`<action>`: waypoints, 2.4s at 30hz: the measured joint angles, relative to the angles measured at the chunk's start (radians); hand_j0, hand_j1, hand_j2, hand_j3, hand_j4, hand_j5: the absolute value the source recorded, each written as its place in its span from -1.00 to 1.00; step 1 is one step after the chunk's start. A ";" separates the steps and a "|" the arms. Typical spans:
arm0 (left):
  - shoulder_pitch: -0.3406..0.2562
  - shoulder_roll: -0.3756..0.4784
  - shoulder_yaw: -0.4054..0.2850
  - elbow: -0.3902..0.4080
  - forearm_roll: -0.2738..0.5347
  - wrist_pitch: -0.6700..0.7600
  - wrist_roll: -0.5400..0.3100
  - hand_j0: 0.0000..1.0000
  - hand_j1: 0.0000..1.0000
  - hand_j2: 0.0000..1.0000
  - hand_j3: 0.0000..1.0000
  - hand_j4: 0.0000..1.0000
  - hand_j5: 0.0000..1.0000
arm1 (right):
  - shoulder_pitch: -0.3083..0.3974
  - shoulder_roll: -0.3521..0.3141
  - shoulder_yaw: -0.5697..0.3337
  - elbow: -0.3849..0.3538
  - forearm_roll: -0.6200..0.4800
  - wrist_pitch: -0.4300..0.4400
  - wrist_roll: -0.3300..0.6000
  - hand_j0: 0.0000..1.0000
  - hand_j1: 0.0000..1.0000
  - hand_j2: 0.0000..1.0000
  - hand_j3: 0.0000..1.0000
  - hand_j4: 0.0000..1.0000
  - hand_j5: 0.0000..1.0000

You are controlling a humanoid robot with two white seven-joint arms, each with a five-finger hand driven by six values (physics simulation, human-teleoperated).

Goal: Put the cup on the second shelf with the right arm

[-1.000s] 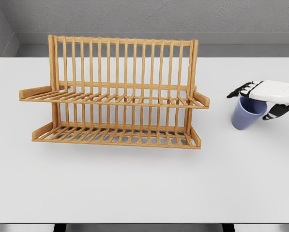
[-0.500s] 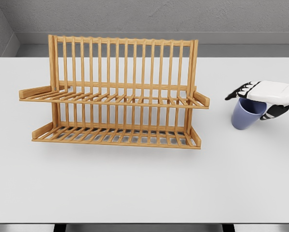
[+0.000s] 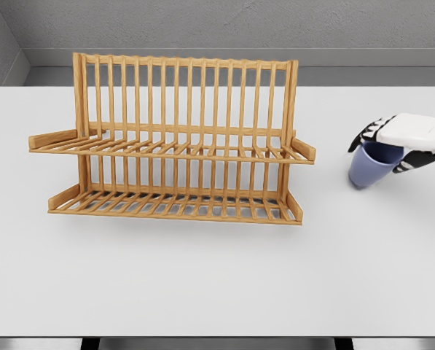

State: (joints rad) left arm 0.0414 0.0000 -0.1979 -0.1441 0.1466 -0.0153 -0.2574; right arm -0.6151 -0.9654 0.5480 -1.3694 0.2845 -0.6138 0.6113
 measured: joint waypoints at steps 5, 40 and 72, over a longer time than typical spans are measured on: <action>0.000 0.000 0.000 0.000 0.000 0.000 0.000 1.00 1.00 1.00 1.00 1.00 1.00 | -0.008 -0.003 -0.035 -0.030 -0.001 0.000 0.000 0.46 0.46 0.46 0.46 0.46 0.46; 0.000 0.000 0.000 0.000 0.000 0.000 0.000 1.00 1.00 1.00 1.00 1.00 1.00 | -0.021 -0.011 -0.185 -0.313 -0.004 0.000 0.000 0.43 0.43 0.43 0.43 0.43 0.43; 0.000 0.000 0.000 0.000 0.000 0.000 0.000 1.00 1.00 1.00 1.00 1.00 1.00 | -0.135 0.067 -0.079 -0.384 -0.011 0.000 0.001 0.43 0.43 0.43 0.43 0.43 0.43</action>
State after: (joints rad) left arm 0.0414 0.0000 -0.1978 -0.1441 0.1466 -0.0153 -0.2574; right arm -0.7501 -0.8980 0.4695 -1.7537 0.2734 -0.6139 0.6118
